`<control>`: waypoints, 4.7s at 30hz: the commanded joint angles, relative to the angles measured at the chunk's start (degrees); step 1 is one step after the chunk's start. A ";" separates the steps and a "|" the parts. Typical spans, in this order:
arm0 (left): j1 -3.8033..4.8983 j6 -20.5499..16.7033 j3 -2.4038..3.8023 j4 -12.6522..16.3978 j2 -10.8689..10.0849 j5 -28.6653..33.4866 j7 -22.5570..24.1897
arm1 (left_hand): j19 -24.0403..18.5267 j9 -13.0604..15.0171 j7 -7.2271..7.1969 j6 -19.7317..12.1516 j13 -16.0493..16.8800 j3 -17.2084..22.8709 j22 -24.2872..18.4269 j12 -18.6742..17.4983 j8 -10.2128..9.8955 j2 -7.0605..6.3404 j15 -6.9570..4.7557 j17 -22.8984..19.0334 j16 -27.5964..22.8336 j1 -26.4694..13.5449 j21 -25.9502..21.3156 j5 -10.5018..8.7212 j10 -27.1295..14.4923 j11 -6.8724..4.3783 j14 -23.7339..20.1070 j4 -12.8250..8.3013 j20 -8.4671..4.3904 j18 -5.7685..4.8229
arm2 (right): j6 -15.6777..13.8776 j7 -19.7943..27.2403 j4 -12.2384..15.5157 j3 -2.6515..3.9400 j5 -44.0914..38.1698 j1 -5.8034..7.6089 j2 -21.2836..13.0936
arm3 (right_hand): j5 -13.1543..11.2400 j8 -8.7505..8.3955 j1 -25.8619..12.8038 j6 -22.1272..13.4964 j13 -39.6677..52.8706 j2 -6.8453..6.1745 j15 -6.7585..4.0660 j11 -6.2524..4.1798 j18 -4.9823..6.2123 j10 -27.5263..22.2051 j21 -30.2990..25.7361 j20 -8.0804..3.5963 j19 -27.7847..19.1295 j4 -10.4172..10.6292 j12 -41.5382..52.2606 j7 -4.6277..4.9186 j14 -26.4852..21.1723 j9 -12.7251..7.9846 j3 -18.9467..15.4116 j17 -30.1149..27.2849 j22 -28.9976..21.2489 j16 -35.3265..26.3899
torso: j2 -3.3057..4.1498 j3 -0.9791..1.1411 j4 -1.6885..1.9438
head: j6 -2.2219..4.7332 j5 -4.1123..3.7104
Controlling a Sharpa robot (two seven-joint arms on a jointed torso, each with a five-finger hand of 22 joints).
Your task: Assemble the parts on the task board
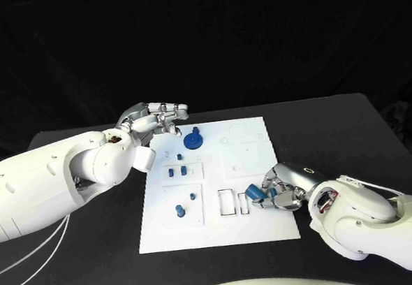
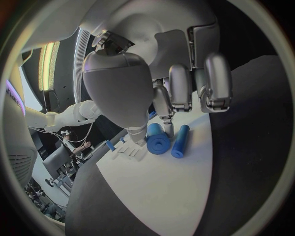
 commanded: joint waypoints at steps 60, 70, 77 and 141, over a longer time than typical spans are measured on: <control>0.04 1.21 0.04 0.45 0.07 0.17 -0.01 | 0.48 -0.13 -0.14 -0.20 0.14 -0.12 -0.31 0.50 0.27 0.40 -0.01 -0.25 -0.25 -0.01 -0.50 -0.04 -0.57 -0.13 -0.18 -0.21 -0.15 0.79 | -0.22 -0.37 -0.99 0.43 8.03 0.54 7.16 | -7.57 2.07 -12.63 3.07 1.59 3.81 -1.44 -1.11 -0.59 2.00 0.27 -1.40 4.75 1.80 0.05 -1.86 4.02 3.45 -7.06 5.50 14.18 0.79 | 0.12 -0.03 0.05 | -0.10 0.44; 0.04 1.31 0.04 0.43 0.02 0.17 -0.12 | 0.50 -0.14 -0.12 -0.22 0.14 -0.13 -0.33 0.51 0.27 0.40 -0.01 -0.27 -0.25 0.01 -0.52 -0.05 -0.60 -0.12 -0.19 -0.23 -0.16 0.78 | -2.74 -0.35 -0.94 0.43 7.41 0.54 7.06 | -12.23 1.85 -16.22 2.19 -0.09 1.77 -1.11 -0.74 -0.35 0.71 -0.80 -1.06 4.29 1.97 -2.21 -1.46 3.87 3.80 -6.73 4.84 13.87 0.36 | 0.10 -0.02 0.00 | -0.13 0.49; 0.04 1.36 0.04 0.40 -0.02 0.17 -0.18 | 0.51 -0.15 -0.11 -0.24 0.14 -0.17 -0.34 0.52 0.27 0.37 0.00 -0.28 -0.25 -0.02 -0.53 -0.05 -0.63 -0.10 -0.19 -0.23 -0.16 0.78 | -3.52 -0.14 -0.54 0.43 7.05 0.54 6.79 | -12.14 1.95 -16.49 2.28 0.14 1.96 -1.10 -0.75 -0.37 0.87 -0.71 -1.03 4.33 1.95 -1.99 -1.50 3.88 3.91 -6.26 4.86 13.90 0.36 | 0.13 0.01 0.03 | -0.13 0.47; 0.03 1.49 0.03 0.31 -0.21 0.17 -0.33 | 0.56 -0.17 -0.08 -0.25 0.15 -0.21 -0.40 0.60 0.30 0.49 0.02 -0.34 -0.24 0.00 -0.62 -0.04 -0.70 -0.08 -0.21 -0.21 -0.15 0.77 | 1.53 0.62 -0.16 0.42 6.72 0.18 6.25 | -8.47 2.70 -2.13 3.49 3.53 8.55 -1.97 -1.82 -0.77 3.24 1.16 -1.76 5.11 -2.91 1.09 -2.64 4.17 5.28 -0.72 6.13 14.44 1.03 | 0.10 -0.03 0.08 | -0.24 0.32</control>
